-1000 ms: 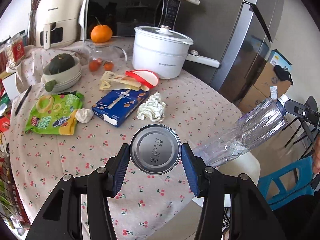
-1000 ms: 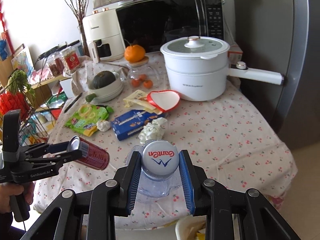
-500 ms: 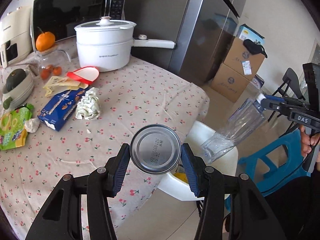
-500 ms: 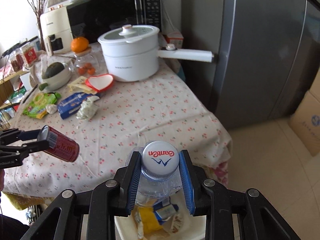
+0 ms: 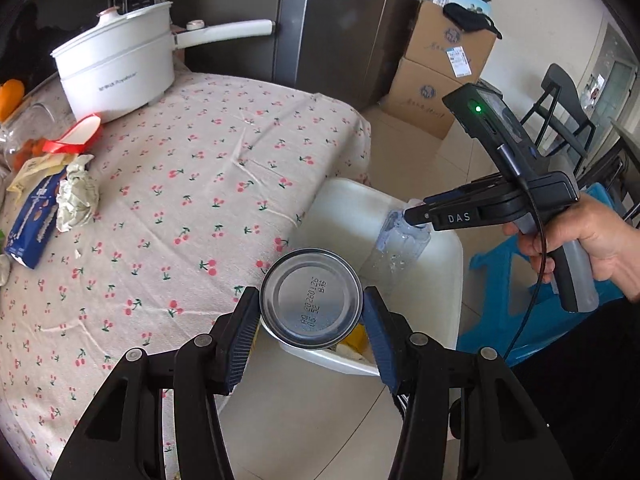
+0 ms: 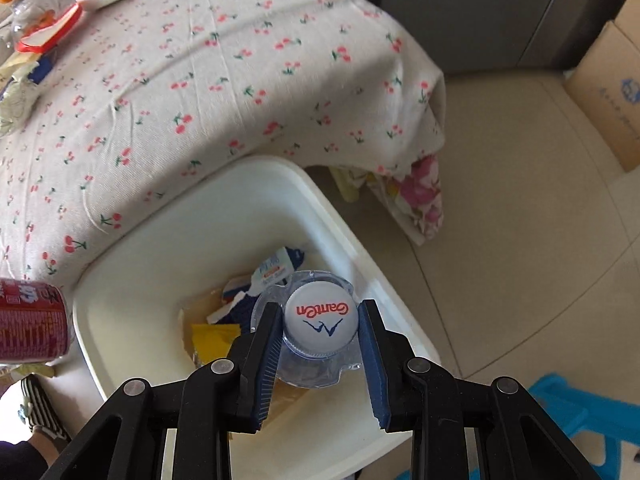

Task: Collect trash
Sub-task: 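Carry the can and bottle over the white bin and open both grippers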

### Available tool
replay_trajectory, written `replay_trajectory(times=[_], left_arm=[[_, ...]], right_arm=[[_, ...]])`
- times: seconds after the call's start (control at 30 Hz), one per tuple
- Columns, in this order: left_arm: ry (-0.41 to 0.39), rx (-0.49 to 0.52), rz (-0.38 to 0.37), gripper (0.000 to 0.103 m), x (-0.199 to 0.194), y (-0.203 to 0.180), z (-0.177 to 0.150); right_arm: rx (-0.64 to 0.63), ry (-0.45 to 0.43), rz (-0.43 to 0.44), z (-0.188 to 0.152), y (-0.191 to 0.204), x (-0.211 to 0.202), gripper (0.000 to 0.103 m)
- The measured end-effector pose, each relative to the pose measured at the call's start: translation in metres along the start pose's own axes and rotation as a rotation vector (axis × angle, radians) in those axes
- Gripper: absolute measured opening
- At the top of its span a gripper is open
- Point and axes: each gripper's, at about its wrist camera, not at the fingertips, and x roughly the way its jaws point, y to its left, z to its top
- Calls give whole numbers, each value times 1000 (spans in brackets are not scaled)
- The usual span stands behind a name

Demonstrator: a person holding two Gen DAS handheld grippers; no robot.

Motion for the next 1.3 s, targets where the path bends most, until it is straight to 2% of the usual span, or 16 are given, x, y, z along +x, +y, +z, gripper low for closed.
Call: replay_trajectory(times=[0.17, 0.2, 0.23, 0.3, 0.6, 0.67, 0.77, 0.97, 1.3], left_arm=[[41, 20, 4, 55, 26, -9, 4], [47, 22, 4, 55, 31, -10, 5], [52, 24, 5, 55, 35, -11, 6], [61, 24, 5, 55, 42, -12, 8], [102, 60, -13, 55, 63, -25, 11], [101, 64, 1, 60, 62, -27, 11], [76, 57, 12, 69, 51, -24, 11], [13, 19, 60, 75, 13, -6, 10], [-52, -97, 187, 86, -44, 57, -9]], right_arm=[[-10, 82, -9, -4, 4, 16, 35], [-5, 82, -4, -4, 2, 13, 39], [2, 74, 3, -4, 0, 9, 42], [16, 40, 11, -3, -4, -5, 58], [73, -40, 67, -15, -18, -52, 61], [92, -58, 72, -18, -23, -60, 63], [109, -78, 57, -15, -24, -66, 65], [114, -102, 66, -7, -24, -66, 65], [34, -177, 75, 3, 25, -85, 73]])
